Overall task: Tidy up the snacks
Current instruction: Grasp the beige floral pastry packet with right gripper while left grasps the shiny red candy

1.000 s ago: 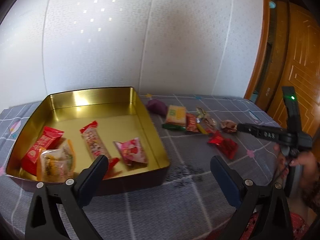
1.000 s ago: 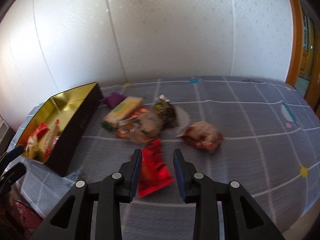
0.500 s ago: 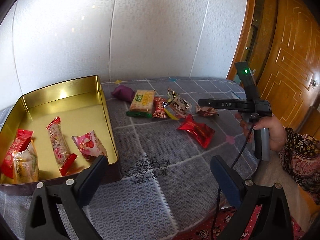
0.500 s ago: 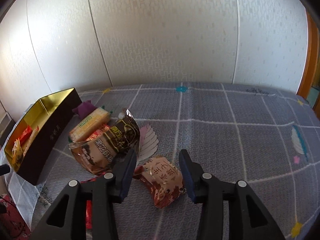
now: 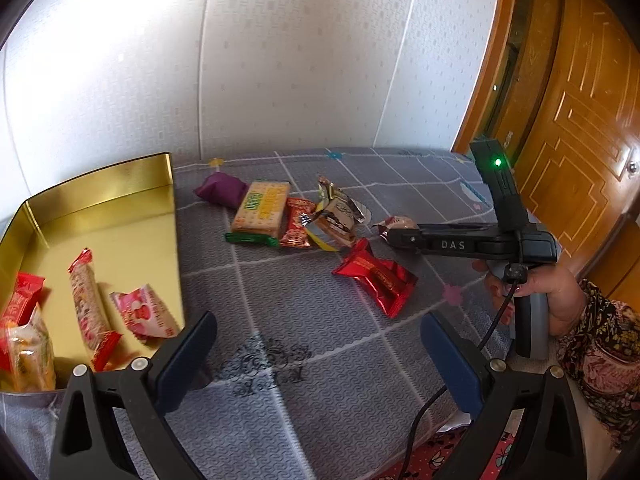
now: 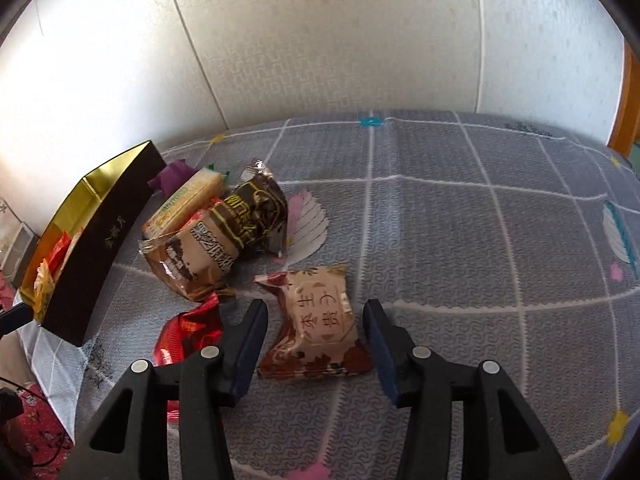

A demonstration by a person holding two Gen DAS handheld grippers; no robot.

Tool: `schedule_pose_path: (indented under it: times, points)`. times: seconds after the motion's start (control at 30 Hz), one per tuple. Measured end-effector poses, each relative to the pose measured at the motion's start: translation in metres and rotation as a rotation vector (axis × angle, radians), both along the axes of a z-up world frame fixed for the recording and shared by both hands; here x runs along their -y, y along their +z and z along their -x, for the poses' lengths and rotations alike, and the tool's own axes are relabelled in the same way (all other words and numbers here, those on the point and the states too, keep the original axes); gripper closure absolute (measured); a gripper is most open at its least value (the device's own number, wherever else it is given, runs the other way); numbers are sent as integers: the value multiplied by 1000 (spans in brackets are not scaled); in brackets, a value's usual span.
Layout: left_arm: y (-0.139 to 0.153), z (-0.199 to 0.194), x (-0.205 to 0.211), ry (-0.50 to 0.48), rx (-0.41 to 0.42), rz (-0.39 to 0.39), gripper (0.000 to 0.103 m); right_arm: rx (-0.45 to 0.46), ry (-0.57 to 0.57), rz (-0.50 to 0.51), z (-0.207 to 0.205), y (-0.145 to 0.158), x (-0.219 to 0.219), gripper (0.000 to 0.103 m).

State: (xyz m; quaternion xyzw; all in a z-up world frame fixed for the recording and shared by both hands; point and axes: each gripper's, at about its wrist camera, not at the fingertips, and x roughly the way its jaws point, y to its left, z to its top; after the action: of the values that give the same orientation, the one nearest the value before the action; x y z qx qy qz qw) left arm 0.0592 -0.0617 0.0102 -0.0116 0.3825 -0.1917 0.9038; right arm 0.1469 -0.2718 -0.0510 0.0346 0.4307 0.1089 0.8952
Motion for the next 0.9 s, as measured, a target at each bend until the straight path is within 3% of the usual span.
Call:
schedule_pose_path:
  times: [0.07, 0.13, 0.5, 0.73, 0.9]
  points:
    - [-2, -5, 7, -5, -14, -6, 1, -3, -5, -17, 1, 0, 2, 72]
    - [-4, -11, 13, -2, -31, -16, 1, 3, -24, -21, 4, 1, 4, 77]
    - [-22, -50, 53, 19, -137, -12, 1, 1, -183, -5, 22, 4, 24, 78]
    - [-46, -88, 69, 78, -283, 30, 18, 2, -197, 5, 20, 3, 27, 78]
    - [-51, -95, 80, 73, -260, -10, 18, 3, -201, 4, 20, 2, 27, 78]
